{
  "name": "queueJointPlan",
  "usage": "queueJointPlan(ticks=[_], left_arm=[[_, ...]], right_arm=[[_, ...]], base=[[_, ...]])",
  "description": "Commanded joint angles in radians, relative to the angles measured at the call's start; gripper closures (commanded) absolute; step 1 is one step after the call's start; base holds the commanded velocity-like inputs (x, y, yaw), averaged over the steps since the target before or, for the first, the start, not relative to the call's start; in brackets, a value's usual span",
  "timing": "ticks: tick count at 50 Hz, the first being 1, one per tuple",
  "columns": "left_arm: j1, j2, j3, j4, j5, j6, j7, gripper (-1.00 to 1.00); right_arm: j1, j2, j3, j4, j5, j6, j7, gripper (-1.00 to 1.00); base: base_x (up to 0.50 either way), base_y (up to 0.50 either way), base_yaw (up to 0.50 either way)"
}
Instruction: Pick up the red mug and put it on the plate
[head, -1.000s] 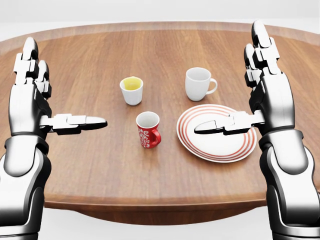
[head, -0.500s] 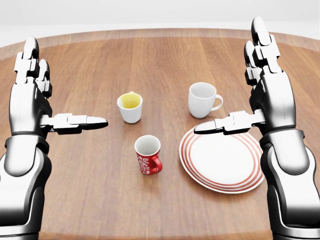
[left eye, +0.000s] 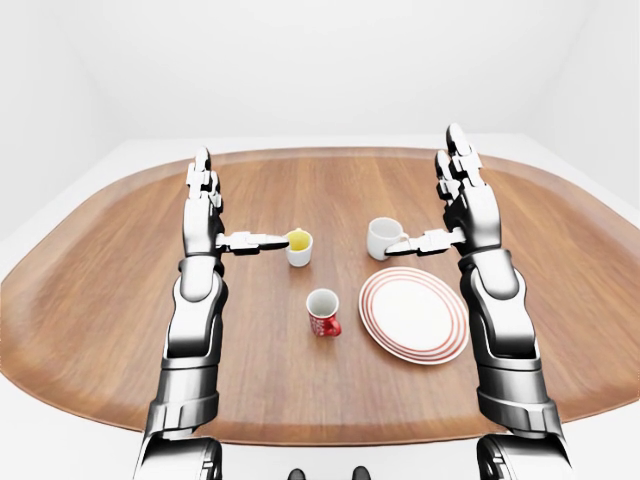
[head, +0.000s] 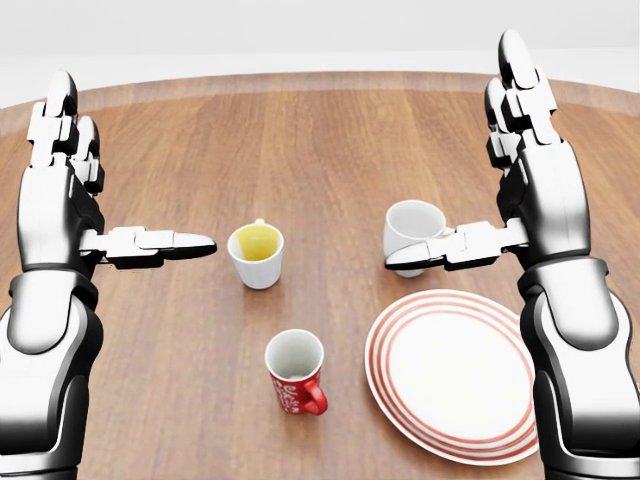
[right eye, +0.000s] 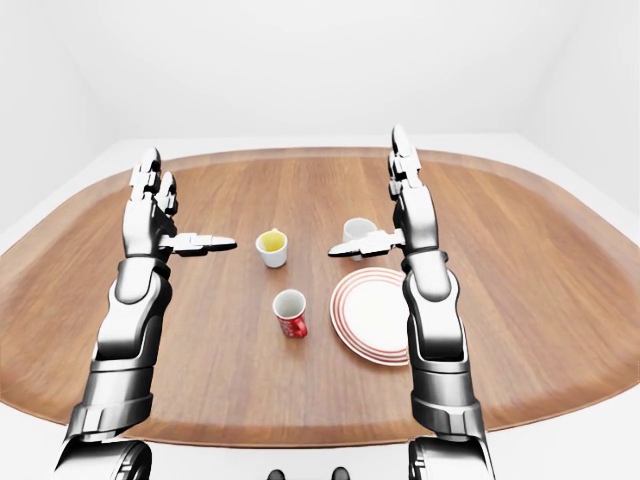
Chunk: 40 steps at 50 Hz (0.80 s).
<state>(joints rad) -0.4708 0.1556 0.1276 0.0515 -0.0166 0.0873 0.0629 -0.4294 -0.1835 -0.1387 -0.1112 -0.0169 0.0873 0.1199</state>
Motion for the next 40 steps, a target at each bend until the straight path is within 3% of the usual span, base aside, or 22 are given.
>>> queueJointPlan(ticks=[1, 33, 40], left_arm=[[0.001, 0.0, 0.0, -0.01, 0.0, 0.0, -0.001, -1.0], [0.005, -0.002, 0.0, -0.028, 0.0, 0.0, -0.004, -1.0], [0.005, 0.003, 0.004, -0.028, -0.005, 0.0, -0.006, -1.0]], right_arm=[[-0.002, 0.0, 0.001, -0.009, -0.005, 0.0, 0.005, -1.0], [-0.007, 0.005, 0.017, -0.019, -0.036, 0.0, 0.025, -1.0], [-0.018, 0.008, 0.03, -0.008, -0.062, 0.0, 0.045, -1.0]], base=[[0.31, 0.0, 0.0], [0.31, 0.0, 0.0], [0.0, 0.0, 0.0]])
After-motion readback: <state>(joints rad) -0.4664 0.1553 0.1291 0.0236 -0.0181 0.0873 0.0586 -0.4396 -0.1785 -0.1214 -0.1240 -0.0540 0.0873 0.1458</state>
